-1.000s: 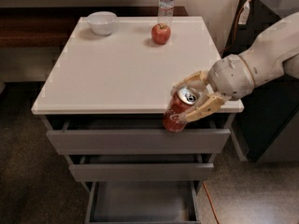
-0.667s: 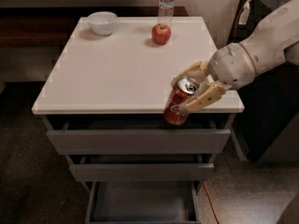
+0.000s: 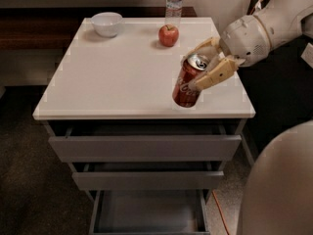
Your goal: Pick coke can from bottom drawer and place on counter
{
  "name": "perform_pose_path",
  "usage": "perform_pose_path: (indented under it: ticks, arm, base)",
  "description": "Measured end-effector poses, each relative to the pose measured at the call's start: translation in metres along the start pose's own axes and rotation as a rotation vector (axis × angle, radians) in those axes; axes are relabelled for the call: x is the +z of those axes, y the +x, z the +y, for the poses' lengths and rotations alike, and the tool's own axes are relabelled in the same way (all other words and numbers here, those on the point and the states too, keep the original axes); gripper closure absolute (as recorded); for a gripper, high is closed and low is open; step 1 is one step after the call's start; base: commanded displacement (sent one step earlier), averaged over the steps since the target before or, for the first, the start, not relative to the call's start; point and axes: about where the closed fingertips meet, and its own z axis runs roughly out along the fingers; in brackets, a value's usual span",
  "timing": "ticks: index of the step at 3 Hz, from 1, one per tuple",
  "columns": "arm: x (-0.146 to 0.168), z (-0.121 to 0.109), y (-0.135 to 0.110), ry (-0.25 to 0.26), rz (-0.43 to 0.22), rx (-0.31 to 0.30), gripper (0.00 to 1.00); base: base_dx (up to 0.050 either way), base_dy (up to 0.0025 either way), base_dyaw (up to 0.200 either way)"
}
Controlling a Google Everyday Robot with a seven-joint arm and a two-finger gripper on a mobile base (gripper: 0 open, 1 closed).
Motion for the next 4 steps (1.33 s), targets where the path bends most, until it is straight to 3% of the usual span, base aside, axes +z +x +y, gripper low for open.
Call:
perform_pose_path:
  ticks: [1, 4]
  arm:
    - [-0.008, -0.018, 0.000, 0.016, 0.003, 0.001, 1.00]
    - [0.002, -0.072, 0.039, 0.015, 0.043, 0.051, 1.00]
  base:
    - [0.000, 0.00000, 0.000]
    - [0.000, 0.00000, 0.000]
